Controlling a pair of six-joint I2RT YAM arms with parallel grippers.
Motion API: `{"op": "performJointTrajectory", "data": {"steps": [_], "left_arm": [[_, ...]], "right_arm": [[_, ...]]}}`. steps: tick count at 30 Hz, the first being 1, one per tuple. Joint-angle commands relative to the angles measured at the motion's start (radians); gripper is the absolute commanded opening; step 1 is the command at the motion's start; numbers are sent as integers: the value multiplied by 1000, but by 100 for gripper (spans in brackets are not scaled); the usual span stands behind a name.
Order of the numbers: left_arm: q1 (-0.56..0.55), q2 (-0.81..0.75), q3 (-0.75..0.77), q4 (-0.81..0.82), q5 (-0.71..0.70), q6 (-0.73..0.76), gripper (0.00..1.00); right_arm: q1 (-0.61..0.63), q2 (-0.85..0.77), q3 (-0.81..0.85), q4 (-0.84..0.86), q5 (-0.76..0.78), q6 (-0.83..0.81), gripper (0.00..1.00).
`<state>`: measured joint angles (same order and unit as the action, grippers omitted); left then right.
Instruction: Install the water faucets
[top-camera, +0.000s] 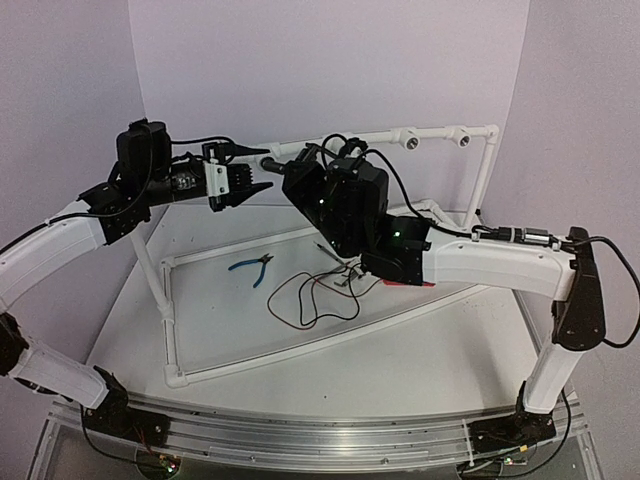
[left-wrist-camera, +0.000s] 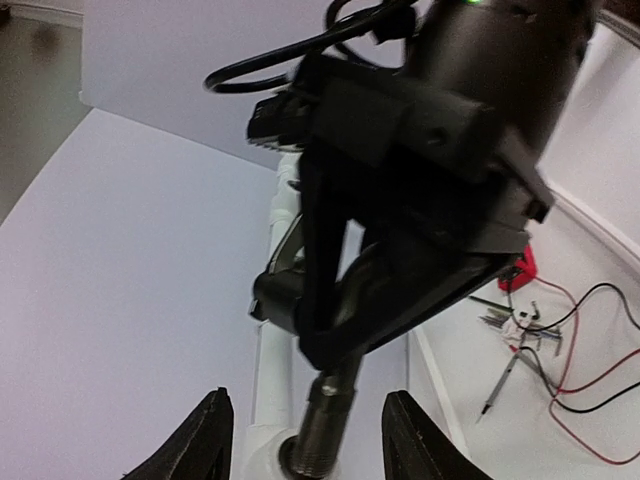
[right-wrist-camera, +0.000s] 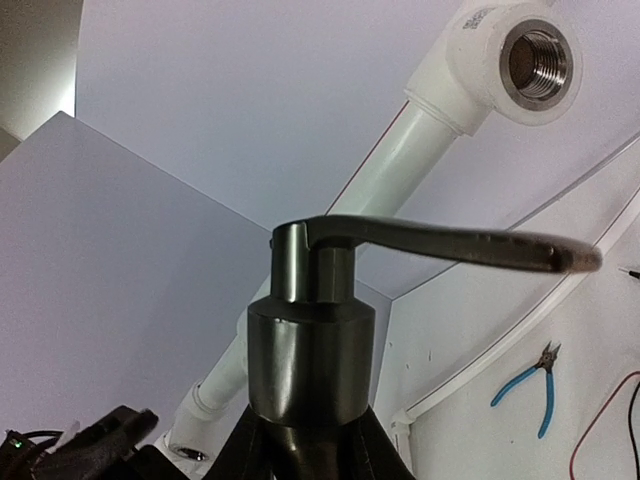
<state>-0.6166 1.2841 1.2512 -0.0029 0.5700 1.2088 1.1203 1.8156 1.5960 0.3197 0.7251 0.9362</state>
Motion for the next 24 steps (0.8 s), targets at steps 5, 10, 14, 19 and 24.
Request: {"op": "performJointTrajectory", "data": {"steps": [5,10,14,19,24], "left_arm": [[-5,57,5,114,-146,81,46],[-5,103,34,87,-144,121,45],[-5,138,61,111,-146,119,44],[-5,160,55,173,-145,118,38],[-5,172,54,244,-119,110,19]], "right_arm": [[4,-31,-70,130,31,-177,0],[8,-29,-57,141,18,-226,0],[7,-18,-57,148,3,-228,0],[7,-12,-61,161,-12,-233,0],[8,-12,-71,170,-42,-245,0]]}}
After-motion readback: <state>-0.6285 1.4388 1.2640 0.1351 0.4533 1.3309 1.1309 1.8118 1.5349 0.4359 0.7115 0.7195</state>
